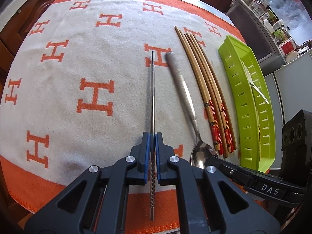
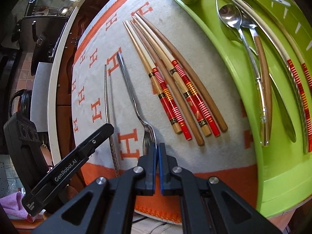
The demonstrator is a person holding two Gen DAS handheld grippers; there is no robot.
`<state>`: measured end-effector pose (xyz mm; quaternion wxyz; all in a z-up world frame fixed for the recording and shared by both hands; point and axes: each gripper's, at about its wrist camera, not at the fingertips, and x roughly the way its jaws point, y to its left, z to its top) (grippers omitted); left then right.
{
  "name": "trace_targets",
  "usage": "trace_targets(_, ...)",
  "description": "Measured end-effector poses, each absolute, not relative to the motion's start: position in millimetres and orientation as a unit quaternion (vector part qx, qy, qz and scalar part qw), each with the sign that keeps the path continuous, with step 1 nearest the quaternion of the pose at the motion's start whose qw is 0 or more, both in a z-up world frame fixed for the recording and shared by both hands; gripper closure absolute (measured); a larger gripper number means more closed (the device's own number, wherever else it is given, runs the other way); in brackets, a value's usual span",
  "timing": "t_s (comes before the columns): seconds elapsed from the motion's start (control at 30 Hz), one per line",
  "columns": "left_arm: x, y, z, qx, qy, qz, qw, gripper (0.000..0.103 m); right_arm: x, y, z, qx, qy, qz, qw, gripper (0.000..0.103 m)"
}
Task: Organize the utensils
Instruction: 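Carry the chopstick and fork into the green tray and open both tools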
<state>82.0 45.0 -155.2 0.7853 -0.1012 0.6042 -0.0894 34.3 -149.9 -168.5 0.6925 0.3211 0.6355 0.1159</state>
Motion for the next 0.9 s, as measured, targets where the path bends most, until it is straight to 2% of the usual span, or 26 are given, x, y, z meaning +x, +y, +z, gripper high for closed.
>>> trace_targets(0.47,82.2,21.5,-120.7,-0.117,0.592,-0.108,0.790,0.100,22.4,-178.5,-139.3,0.351,0.582,0.122,0.724,0.101)
trace_targets(0.9,110.6,-92.5,-78.7,-0.099,0.588,-0.200,0.778,0.100,2.5,-263.2,-104.7,0.372,0.508,0.043,0.776,0.101)
